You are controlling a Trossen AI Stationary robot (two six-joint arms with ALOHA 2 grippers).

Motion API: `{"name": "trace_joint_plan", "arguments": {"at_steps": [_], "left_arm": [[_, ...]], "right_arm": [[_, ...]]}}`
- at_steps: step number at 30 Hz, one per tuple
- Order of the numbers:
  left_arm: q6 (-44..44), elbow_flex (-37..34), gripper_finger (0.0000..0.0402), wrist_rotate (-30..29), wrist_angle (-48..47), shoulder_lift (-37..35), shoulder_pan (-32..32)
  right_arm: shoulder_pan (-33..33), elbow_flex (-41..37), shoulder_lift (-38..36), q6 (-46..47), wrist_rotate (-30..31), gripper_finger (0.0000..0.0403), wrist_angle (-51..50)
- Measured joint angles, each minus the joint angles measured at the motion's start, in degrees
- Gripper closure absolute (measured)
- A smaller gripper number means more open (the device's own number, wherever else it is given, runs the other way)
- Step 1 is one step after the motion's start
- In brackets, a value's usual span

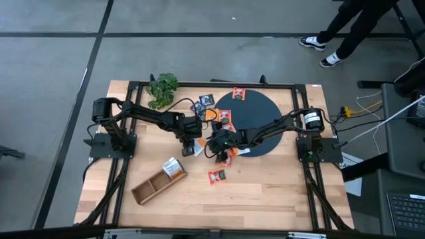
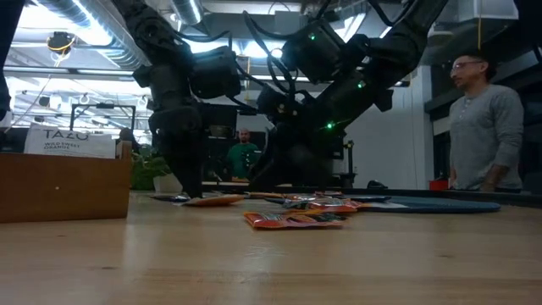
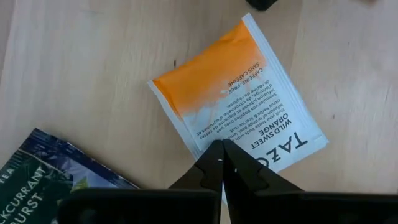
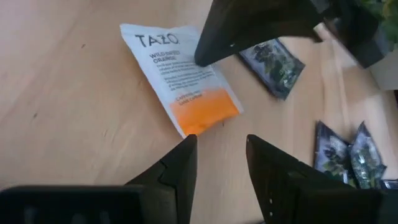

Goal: Pick & Place Tea
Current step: Put the white tea bag into the right section of the wooden organizer

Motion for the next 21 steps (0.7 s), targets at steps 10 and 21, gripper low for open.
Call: {"name": "trace_joint_plan", "arguments": {"at_steps": [10,21], "left_arm": [[0.1,0.0,0.04,0.0,2.0,0.0,0.0],[-2.1,0.3,0.0399,0.5,-2.5,0.3,0.0]], "right_arm": [[0.3,0.2,3.5,0.2,-0.6,0.0263,1.9],[1.0,0.1,3.4,0.2,-0.5,0.0263,1.3]]}}
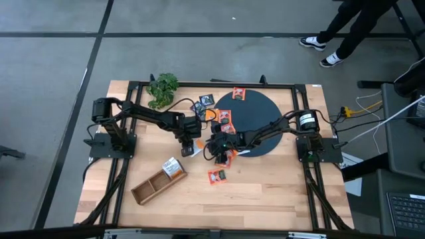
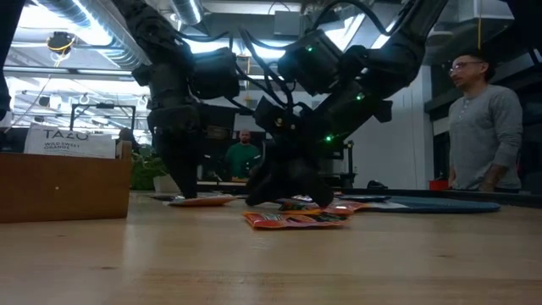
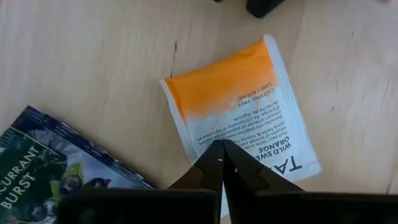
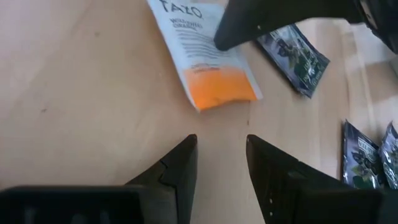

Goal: Pick & Place Tea
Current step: Put the white tea bag into the right section of the wooden organizer

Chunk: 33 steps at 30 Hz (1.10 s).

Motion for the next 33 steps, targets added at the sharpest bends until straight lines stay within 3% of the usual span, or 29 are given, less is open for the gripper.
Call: {"name": "trace_joint_plan", "arguments": {"at_steps": [14,19,26,33], "left_arm": [[-0.9,0.0,0.0399,3.7,8.2,3.6,0.2],[-0.8,-0.1,0.04,3.7,8.1,3.5,0.6],[-0.7,-0.1,0.0397,3.5,8.0,3.5,0.9],[-0.1,-0.3,0.0393,2.9,7.2,1.9,1.0]], "right_arm": [[0.2,-0.2,0.1,-0.3,-1.3,0.0267,1.7],[0.2,-0.2,0.2,-0.3,-1.3,0.0301,1.8],[0.2,-0.2,0.2,-0.2,-1.3,0.0384,1.8],[0.2,-0.2,0.1,2.2,-1.4,0.0391,1.7]]}}
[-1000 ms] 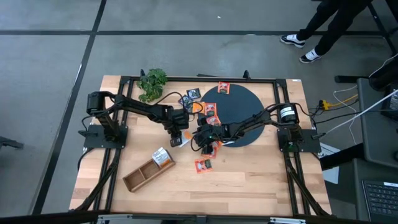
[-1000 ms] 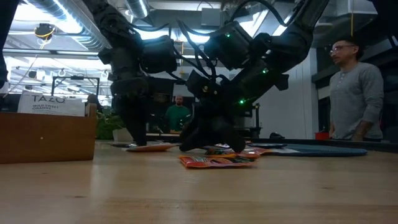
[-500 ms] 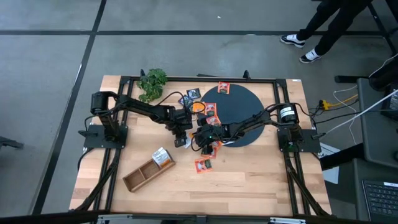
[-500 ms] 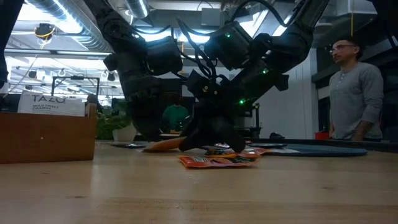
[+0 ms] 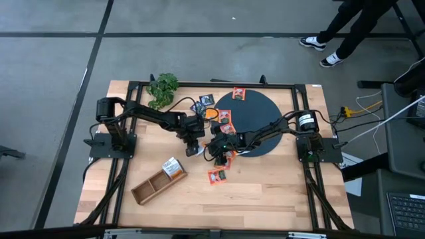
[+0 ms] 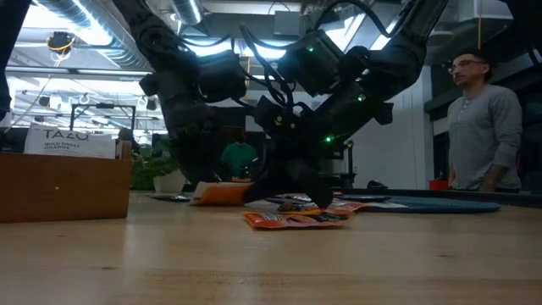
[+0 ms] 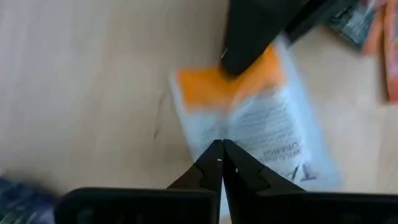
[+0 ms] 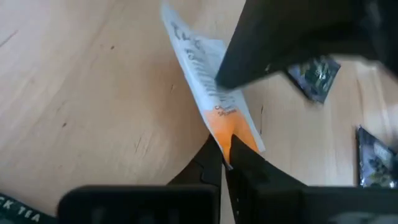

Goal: Pick & Place Tea
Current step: Put the white tea bag into the right section of the wooden organizer

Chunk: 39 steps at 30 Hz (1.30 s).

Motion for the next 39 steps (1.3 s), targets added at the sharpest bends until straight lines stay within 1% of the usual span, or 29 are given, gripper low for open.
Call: {"name": "trace_joint_plan", "arguments": {"at_steps": [5,7,10,14,18,24,27,29,32,34,36,39], "left_arm": [[0.5,-0.2,0.0382,-4.2,-2.6,-4.5,0.0],[0.4,-0.1,0.0373,-4.5,-4.5,-6.3,-0.1],[0.1,-0.1,0.0353,-4.2,-5.4,-8.7,-0.3],[-1.3,-0.1,0.032,-3.9,-4.2,-10.5,-0.8],[-3.0,0.0,0.029,-3.9,-1.2,-11.4,-0.6],[-4.9,0.0,0.026,-3.3,5.0,-13.0,1.0],[-5.1,0.0,0.0252,-3.3,7.4,-14.7,1.8],[-3.7,0.0,0.025,-3.2,9.2,-16.1,2.6],[-3.3,0.1,0.0249,-3.3,9.4,-18.4,4.0],[-7.1,0.1,0.0249,-3.4,11.4,-19.5,4.9],[-13.0,0.1,0.0249,-3.3,15.6,-20.2,5.8],[-21.1,0.1,0.0251,-2.6,19.1,-20.9,7.8]], "right_arm": [[0.0,-0.3,-2.1,1.9,-0.7,0.0395,-2.3],[0.0,-0.2,-3.9,2.2,-0.4,0.0395,-3.8],[0.0,-0.2,-6.6,0.9,2.4,0.0397,-7.3],[0.0,-0.2,-10.4,-2.3,7.3,0.0397,-10.6],[0.2,-0.1,-13.6,-5.1,14.7,0.0397,-15.4],[1.3,-0.3,-17.1,-5.4,26.0,0.0397,-22.0],[1.9,-1.5,-18.3,-5.2,34.2,0.0397,-22.5],[2.4,-2.3,-18.9,-4.6,40.5,0.0397,-23.3],[3.1,-2.4,-19.6,-2.2,48.6,0.0397,-24.0],[3.7,-2.4,-19.7,-2.3,53.7,0.0397,-22.8],[4.0,-2.4,-19.7,-2.5,57.8,0.0396,-22.2],[4.0,-2.4,-19.7,-2.5,59.7,0.0396,-21.0]]}}
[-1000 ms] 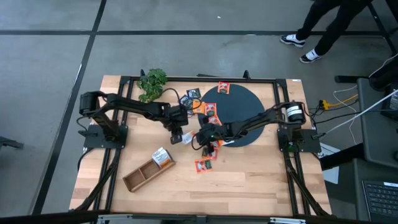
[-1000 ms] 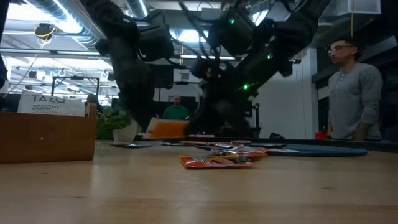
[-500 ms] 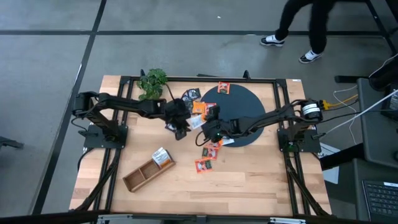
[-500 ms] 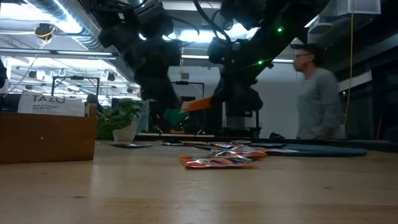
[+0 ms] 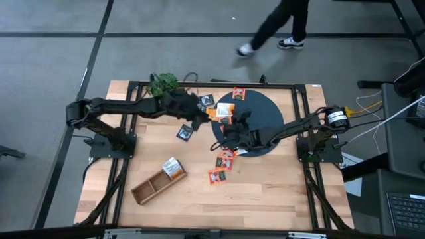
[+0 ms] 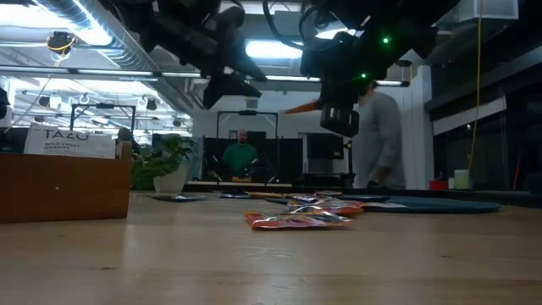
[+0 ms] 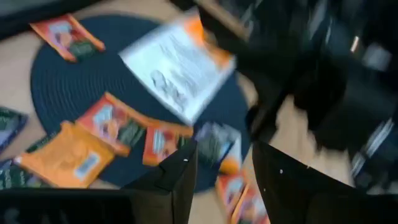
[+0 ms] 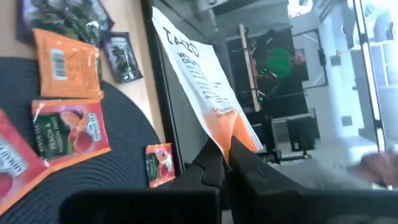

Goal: Pick & Place Tea
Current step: Put the white tea bag into the right section of the wooden organizer

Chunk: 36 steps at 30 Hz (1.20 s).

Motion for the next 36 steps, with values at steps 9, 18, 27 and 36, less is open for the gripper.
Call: {"name": "trace_joint_plan", "arguments": {"at_steps": [9,18,27,36], "left_arm": [[-7.6,0.0,0.0251,6.4,6.6,-0.9,3.5],[-7.6,0.0,0.0252,9.5,5.6,-2.9,9.6],[-7.4,0.0,0.0253,13.8,5.6,-5.4,9.3],[-7.4,0.0,0.0254,14.0,5.6,-5.4,8.2]], "right_arm": [[1.4,0.0,0.0,-18.1,0.5,0.0396,22.3],[2.3,0.1,0.0,-36.4,0.0,0.0395,41.8],[2.2,0.1,0.0,-36.0,-4.8,0.0394,45.6],[1.5,0.4,0.0,-36.0,-7.5,0.0394,47.9]]}}
